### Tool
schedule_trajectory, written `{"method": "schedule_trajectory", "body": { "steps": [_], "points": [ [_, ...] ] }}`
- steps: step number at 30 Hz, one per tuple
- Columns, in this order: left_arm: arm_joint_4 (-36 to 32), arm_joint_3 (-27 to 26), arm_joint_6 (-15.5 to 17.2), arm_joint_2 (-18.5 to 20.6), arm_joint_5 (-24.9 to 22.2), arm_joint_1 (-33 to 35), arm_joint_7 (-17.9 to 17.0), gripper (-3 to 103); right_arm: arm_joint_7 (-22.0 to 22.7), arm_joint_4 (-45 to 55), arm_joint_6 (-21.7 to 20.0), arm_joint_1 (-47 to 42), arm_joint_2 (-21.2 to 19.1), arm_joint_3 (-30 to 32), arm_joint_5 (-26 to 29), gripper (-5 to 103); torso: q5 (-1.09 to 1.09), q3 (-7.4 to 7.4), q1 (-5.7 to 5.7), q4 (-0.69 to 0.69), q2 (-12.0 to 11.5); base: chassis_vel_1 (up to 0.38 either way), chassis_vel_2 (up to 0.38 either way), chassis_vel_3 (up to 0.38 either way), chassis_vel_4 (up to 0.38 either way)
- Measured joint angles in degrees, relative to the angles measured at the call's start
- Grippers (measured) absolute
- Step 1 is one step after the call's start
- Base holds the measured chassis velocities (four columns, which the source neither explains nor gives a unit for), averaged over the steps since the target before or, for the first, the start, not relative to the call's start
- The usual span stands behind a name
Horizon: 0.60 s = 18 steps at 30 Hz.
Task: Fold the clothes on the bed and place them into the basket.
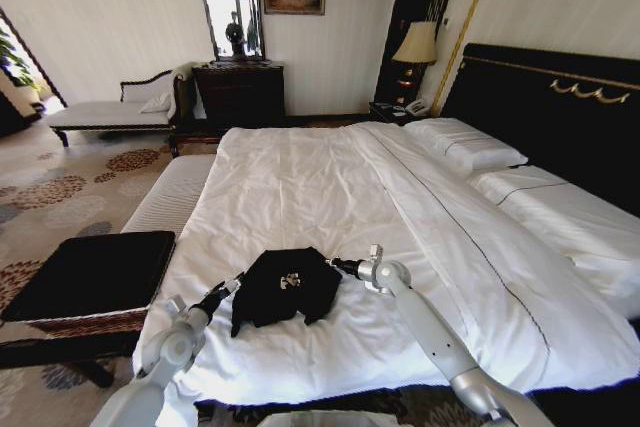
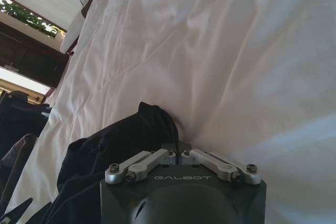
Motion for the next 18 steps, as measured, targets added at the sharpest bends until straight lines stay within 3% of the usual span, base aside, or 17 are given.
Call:
{"method": "schedule_trajectory", "body": {
  "steps": [2,3,11,12,18],
  "points": [
    [0.8,0.7,0.0,-0.1,0.0,-1.0,0.0,93,0.0,-0.1,0.0,0.0,0.1,0.0,-0.1,1,0.0,0.0,0.0,0.0,0.0,0.0,0.0,0.0,0.0],
    [3.1,2.9,0.1,-0.6,0.4,-4.1,-0.1,84,0.0,-0.4,0.1,0.1,0.4,-0.1,-0.2,1,0.0,0.0,0.0,-0.02,0.0,0.0,0.0,0.0,0.0],
    [7.9,7.9,0.8,-0.6,0.5,-9.3,-0.3,80,0.3,-0.6,0.2,0.6,0.7,0.0,-0.3,1,0.01,0.0,0.0,-0.01,0.0,0.0,0.0,0.0,0.0],
    [8.1,8.9,1.1,-0.3,0.6,-9.4,-0.1,72,0.3,-0.9,0.2,1.1,0.8,0.5,-0.3,1,0.01,-0.01,0.0,0.01,0.0,0.0,0.0,0.0,0.0],
    [7.9,9.9,1.1,-0.3,1.2,-8.9,0.0,56,0.3,-1.7,0.2,2.0,0.6,0.8,-0.3,1,0.01,-0.01,0.0,0.01,0.0,0.0,0.0,0.0,0.0]
  ]
}}
